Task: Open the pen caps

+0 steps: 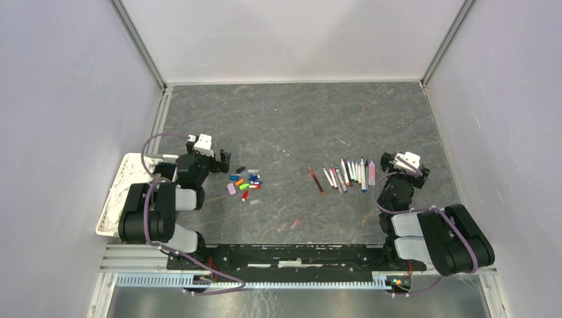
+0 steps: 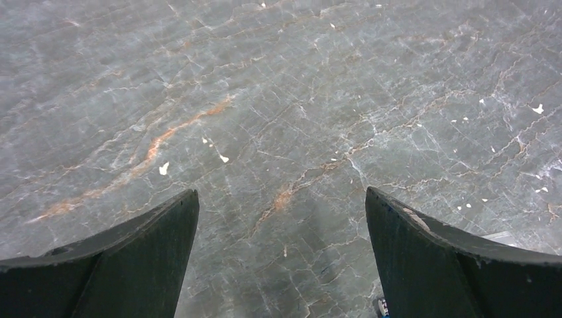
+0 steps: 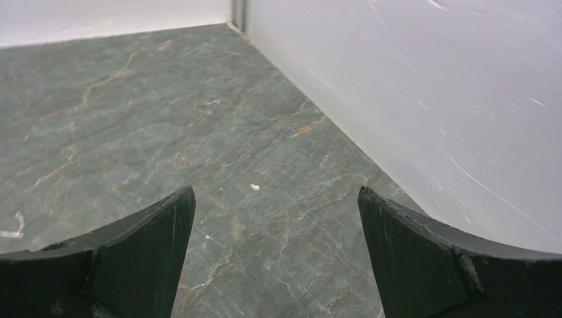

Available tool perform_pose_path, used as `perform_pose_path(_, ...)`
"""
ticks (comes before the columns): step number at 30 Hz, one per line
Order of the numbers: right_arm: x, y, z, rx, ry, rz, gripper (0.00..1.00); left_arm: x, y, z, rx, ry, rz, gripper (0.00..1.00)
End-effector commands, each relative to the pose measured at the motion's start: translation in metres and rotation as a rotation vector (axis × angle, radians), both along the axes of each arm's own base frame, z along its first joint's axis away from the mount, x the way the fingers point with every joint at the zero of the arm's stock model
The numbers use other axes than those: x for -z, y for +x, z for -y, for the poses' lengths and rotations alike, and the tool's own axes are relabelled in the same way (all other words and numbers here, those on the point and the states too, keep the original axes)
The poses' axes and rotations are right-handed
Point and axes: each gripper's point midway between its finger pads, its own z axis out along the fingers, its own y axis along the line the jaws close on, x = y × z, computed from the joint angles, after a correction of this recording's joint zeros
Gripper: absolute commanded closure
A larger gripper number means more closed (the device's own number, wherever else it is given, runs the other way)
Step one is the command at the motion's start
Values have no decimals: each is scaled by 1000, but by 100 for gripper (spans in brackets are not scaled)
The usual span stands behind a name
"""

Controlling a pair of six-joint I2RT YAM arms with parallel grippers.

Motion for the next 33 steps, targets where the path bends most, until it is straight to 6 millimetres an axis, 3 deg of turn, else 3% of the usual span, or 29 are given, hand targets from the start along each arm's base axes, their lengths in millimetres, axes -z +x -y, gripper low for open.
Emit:
perform_pose_path(1,38,-20,-21,-219,-87,-114,2,-24,-3,-6,-64,-47,170,0)
perform_pose_path(3,31,-25,-27,-271,-108,-74,2,-21,-6,-8,-76,-41,160,0)
perform_pose_path(5,11,-36,-28,-282,-146,6,2,-17,1,-10,-93,-42,128,0)
perform_pose_path(6,12,-35,-29,-287,-152,-2,2,-19,3,-11,-103,-52,137,0)
perform_pose_path(8,41,-18,-27,-250,-120,-136,2,-16,3,-12,-103,-42,119,0)
perform_pose_path(9,46,-5,-25,-245,-87,-161,2,-16,3,-11,-102,-45,119,0)
perform_pose_path(11,50,-3,-20,-262,-41,-158,2,-17,3,-11,-101,-48,126,0)
perform_pose_path(33,48,-3,-20,-265,-48,-150,2,-16,4,-11,-101,-47,117,0)
